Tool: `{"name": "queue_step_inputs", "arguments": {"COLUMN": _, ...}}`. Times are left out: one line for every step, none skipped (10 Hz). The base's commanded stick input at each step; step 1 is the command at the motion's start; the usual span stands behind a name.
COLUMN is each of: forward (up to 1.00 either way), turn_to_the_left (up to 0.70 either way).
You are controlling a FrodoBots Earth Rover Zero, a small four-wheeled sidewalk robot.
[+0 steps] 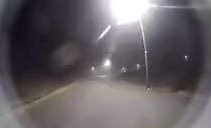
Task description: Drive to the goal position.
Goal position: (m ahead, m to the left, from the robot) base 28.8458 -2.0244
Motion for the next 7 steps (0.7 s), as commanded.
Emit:
{"name": "queue_step_inputs", "arguments": {"forward": 0.85, "turn_to_the_left": 0.00}}
{"name": "queue_step_inputs", "arguments": {"forward": 0.85, "turn_to_the_left": 0.00}}
{"name": "queue_step_inputs", "arguments": {"forward": 0.88, "turn_to_the_left": 0.00}}
{"name": "queue_step_inputs", "arguments": {"forward": 1.00, "turn_to_the_left": 0.00}}
{"name": "queue_step_inputs", "arguments": {"forward": 1.00, "turn_to_the_left": 0.00}}
{"name": "queue_step_inputs", "arguments": {"forward": 1.00, "turn_to_the_left": 0.00}}
{"name": "queue_step_inputs", "arguments": {"forward": 1.00, "turn_to_the_left": 0.00}}
